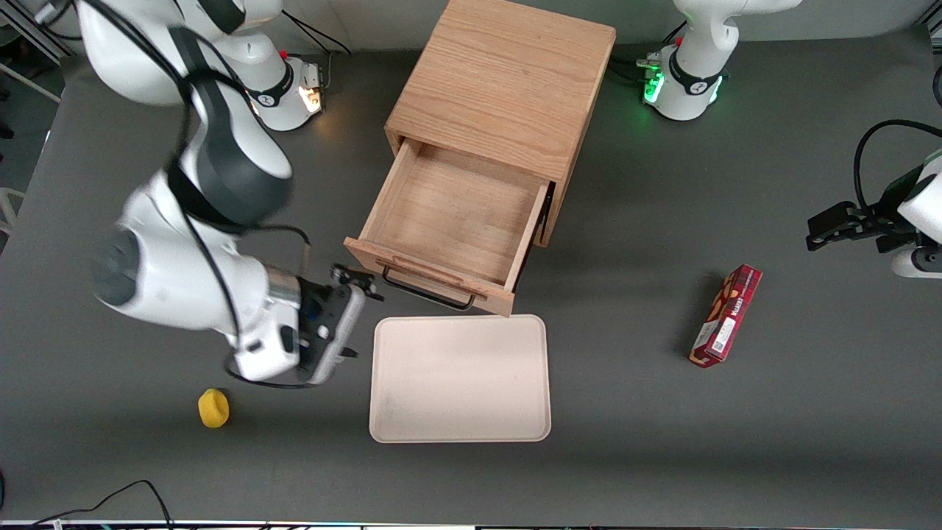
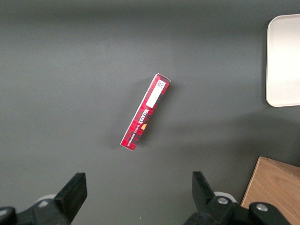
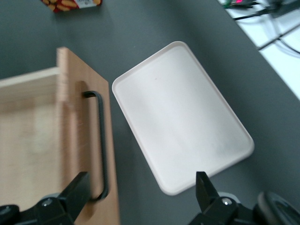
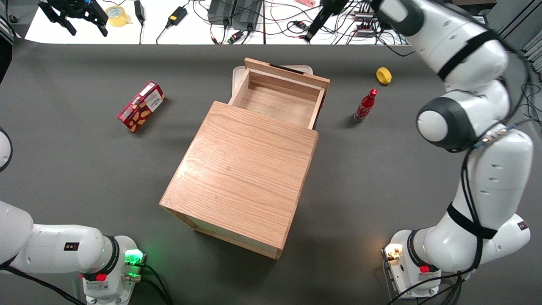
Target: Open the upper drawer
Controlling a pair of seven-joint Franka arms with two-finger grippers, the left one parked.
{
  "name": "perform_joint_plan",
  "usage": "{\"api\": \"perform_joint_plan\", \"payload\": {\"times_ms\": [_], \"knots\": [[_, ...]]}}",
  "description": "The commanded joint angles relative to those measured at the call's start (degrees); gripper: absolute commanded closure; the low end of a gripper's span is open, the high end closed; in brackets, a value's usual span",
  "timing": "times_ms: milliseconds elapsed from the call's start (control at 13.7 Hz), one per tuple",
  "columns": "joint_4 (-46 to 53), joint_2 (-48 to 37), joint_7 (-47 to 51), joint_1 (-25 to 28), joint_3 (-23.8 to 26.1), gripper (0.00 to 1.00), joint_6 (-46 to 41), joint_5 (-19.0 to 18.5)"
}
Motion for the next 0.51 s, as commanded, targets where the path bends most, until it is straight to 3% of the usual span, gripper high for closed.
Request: {"api": "perform_joint_plan", "payload": {"times_ms": [0,293,439], "knots": [[-3.96,-10.11,15.9,-0.22,-1.86,0.0,-8.24,-1.35],[-11.24,-20.83,31.06,-0.76,-11.32,0.0,-13.35,-1.1],[-13.7,-23.74,35.62,-0.5,-17.04,0.0,-25.26,-2.75]]}}
